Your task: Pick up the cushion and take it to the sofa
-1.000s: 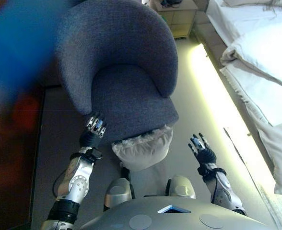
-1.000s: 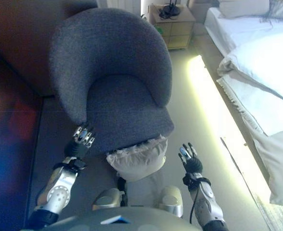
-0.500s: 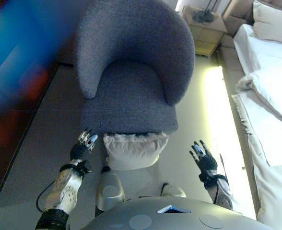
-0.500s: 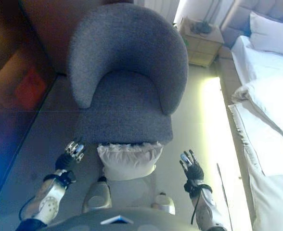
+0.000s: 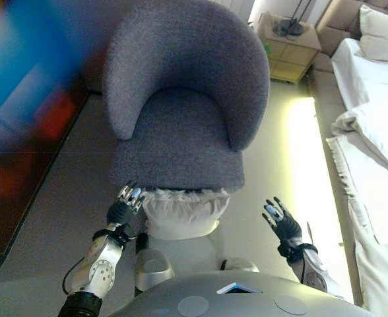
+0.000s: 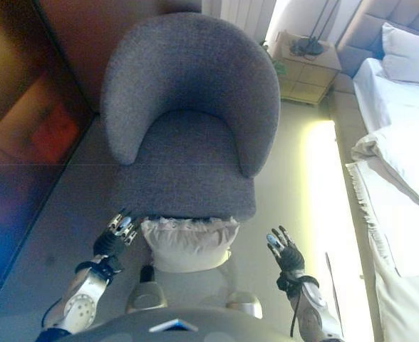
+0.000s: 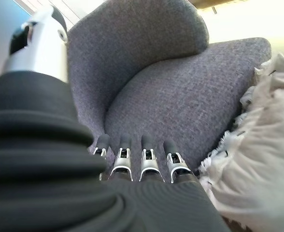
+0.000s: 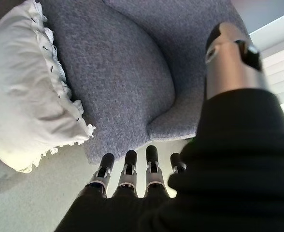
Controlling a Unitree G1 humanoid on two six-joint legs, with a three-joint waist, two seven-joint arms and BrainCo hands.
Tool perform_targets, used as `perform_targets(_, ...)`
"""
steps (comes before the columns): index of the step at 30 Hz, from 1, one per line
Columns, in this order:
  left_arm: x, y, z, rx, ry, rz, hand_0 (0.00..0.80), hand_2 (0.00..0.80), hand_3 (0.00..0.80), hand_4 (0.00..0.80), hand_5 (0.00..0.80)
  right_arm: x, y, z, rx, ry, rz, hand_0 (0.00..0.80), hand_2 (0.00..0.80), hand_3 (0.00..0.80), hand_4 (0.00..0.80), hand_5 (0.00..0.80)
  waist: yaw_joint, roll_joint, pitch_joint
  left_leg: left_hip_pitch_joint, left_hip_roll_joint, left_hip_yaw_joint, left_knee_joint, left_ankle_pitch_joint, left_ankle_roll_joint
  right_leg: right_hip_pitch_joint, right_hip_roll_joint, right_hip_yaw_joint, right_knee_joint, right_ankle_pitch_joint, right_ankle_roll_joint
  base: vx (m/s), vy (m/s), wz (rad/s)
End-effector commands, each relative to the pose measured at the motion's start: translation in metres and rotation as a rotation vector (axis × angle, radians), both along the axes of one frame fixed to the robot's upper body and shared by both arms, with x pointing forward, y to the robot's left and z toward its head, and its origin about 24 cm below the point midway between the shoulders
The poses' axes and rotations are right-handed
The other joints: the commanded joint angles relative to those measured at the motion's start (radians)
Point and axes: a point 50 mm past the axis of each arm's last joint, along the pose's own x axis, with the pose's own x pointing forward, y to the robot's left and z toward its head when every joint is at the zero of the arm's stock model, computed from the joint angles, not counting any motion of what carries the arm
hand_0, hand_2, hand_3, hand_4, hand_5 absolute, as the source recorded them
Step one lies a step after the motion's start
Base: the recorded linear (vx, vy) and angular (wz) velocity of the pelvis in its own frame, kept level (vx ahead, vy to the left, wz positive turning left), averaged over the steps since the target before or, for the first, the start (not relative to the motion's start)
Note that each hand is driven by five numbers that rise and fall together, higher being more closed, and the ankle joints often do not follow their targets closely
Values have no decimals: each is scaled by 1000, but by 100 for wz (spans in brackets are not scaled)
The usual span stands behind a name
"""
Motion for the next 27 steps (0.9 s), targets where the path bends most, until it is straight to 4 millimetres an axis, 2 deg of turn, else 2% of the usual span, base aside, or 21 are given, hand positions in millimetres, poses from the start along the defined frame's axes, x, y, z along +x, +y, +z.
perform_targets(1, 16, 10, 15, 137, -93, -35, 0, 0, 0, 0, 0, 27, -11, 24, -156, -150, 44, 0, 0, 0, 0, 0, -5, 21, 17, 49, 69, -15, 112, -113, -34, -146, -59, 43, 69, 112, 22, -51, 14, 6)
perform_targets(4, 22, 15, 21, 197, -122, -57, 0, 0, 0, 0, 0, 35, -13, 29, -240, -168, 88, 0, 0, 0, 0, 0, -4, 24, 33, 28, 68, -9, 124, -114, -37, -159, -69, 45, 57, 130, 29, -99, 10, 3)
perform_targets(6, 24, 18, 24, 204, -142, -68, 0, 0, 0, 0, 0, 42, -15, 33, -245, -190, 97, 0, 0, 0, 0, 0, 0, 27, 36, 44, 67, 19, 76, -95, -39, -140, -76, 22, 1, 161, 41, -105, 40, 4)
perform_targets(8, 26, 18, 25, 203, -150, -61, 0, 0, 0, 0, 0, 50, -13, 36, -226, -207, 83, 0, 0, 0, 0, 0, 4, 28, 30, 56, 58, 28, 34, -79, -36, -131, -76, 10, -44, 190, 47, -84, 11, 5)
perform_targets(14, 51, 9, 37, 185, -239, -59, 0, 0, 0, 0, 0, 75, 2, 46, -177, -301, 65, 0, 0, 0, 0, 0, 20, 30, 37, 42, 42, 43, -43, -44, -30, -156, -79, -33, -101, 244, 47, -133, -12, -1)
perform_targets(19, 70, -3, 45, 185, -265, -110, 0, 0, 0, 0, 0, 87, 14, 56, -253, -346, 106, 0, 0, 0, 0, 0, 20, 30, 37, 28, 36, 55, -52, -31, -26, -164, -74, -42, -93, 233, 44, -57, -7, 5)
perform_targets(21, 69, -9, 48, 76, -274, -144, 0, 0, 0, 0, 0, 86, 18, 62, -71, -374, 111, 0, 0, 0, 0, 0, 19, 29, 34, 32, 37, 58, -42, -34, -23, -154, -75, -34, -87, 226, 45, 59, 1, 2)
perform_targets(22, 66, -15, 47, -51, -277, -166, 0, 0, 0, 0, 0, 84, 24, 63, 85, -394, 101, 0, 0, 0, 0, 0, 19, 28, 30, 37, 39, 62, -39, -36, -22, -143, -75, -30, -89, 221, 43, 73, -7, 0)
perform_targets(24, 60, -33, 43, -413, -285, -200, 0, 0, 0, 0, 0, 78, 35, 61, 393, -437, 97, 0, 0, 0, 0, 0, 18, 28, 23, 48, 43, 71, -39, -39, -21, -121, -75, -29, -98, 214, 41, 95, -17, 0)
perform_targets(25, 54, -48, 43, -648, -318, -231, 0, 0, 0, 0, 0, 72, 47, 58, 624, -465, 113, 0, 0, 0, 0, 0, 19, 29, 15, 53, 46, 78, -37, -41, -23, -110, -75, -32, -102, 209, 42, 110, -13, -2)
perform_targets(27, 47, -63, 44, -872, -354, -249, 0, 0, 0, 0, 0, 67, 62, 57, 862, -501, 130, 0, 0, 0, 0, 0, 21, 31, 7, 57, 50, 82, -34, -46, -26, -99, -76, -36, -106, 203, 43, 94, -9, -5)
